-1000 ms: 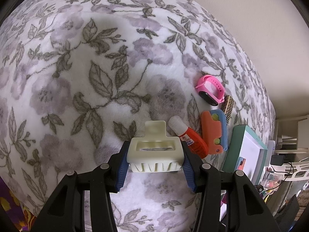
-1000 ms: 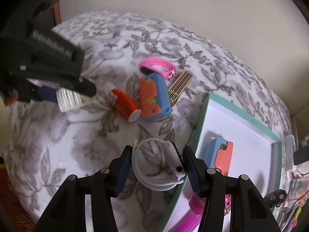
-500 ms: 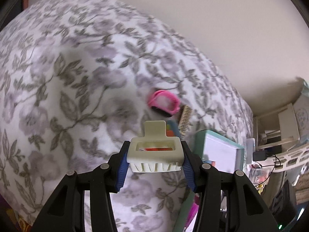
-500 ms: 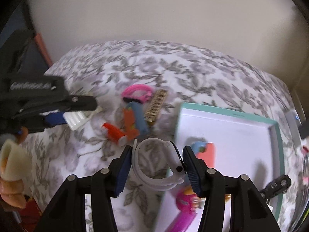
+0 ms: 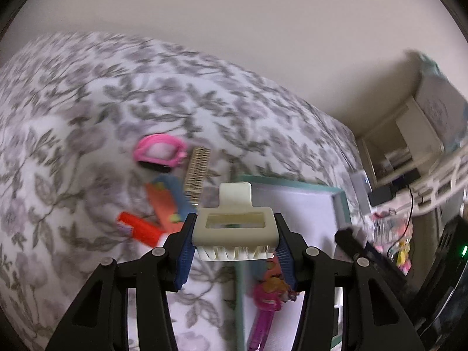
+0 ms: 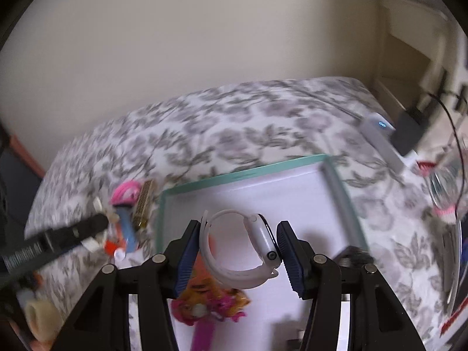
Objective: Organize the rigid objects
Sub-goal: 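Lower the clip into the tray with the left tool while the right tool lowers the cable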
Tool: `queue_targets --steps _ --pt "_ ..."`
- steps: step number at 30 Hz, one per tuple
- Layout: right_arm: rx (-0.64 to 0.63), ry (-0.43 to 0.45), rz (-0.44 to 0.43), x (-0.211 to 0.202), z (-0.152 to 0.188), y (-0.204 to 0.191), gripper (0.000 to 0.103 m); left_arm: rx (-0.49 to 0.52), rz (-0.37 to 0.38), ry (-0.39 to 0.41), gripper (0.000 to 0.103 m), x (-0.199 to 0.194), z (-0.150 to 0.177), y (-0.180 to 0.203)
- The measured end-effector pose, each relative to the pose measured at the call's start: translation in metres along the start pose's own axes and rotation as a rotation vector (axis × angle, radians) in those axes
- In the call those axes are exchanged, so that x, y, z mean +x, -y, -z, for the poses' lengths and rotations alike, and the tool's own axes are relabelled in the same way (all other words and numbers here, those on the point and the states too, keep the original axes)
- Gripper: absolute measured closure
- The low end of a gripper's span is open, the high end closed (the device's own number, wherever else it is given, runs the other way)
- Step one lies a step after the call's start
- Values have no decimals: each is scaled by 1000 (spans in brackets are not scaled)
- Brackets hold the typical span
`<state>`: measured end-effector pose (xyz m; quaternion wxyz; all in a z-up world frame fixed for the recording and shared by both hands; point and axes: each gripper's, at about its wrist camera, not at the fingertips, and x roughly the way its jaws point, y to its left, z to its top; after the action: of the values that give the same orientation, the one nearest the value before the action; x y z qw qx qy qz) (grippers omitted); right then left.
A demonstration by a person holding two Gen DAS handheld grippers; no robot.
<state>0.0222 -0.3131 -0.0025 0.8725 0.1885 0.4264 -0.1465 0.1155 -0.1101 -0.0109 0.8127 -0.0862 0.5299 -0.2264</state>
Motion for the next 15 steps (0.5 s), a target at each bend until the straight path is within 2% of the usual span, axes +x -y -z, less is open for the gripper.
queue_targets --steps 4,7,15 --pt "73 19 49 -5 -4 28 47 86 23 -4 51 11 7 27" --pt "106 28 52 -6 -6 42 47 139 52 -18 51 19 13 45" --pt "93 14 67 3 -6 46 46 247 16 -44 51 43 31 74"
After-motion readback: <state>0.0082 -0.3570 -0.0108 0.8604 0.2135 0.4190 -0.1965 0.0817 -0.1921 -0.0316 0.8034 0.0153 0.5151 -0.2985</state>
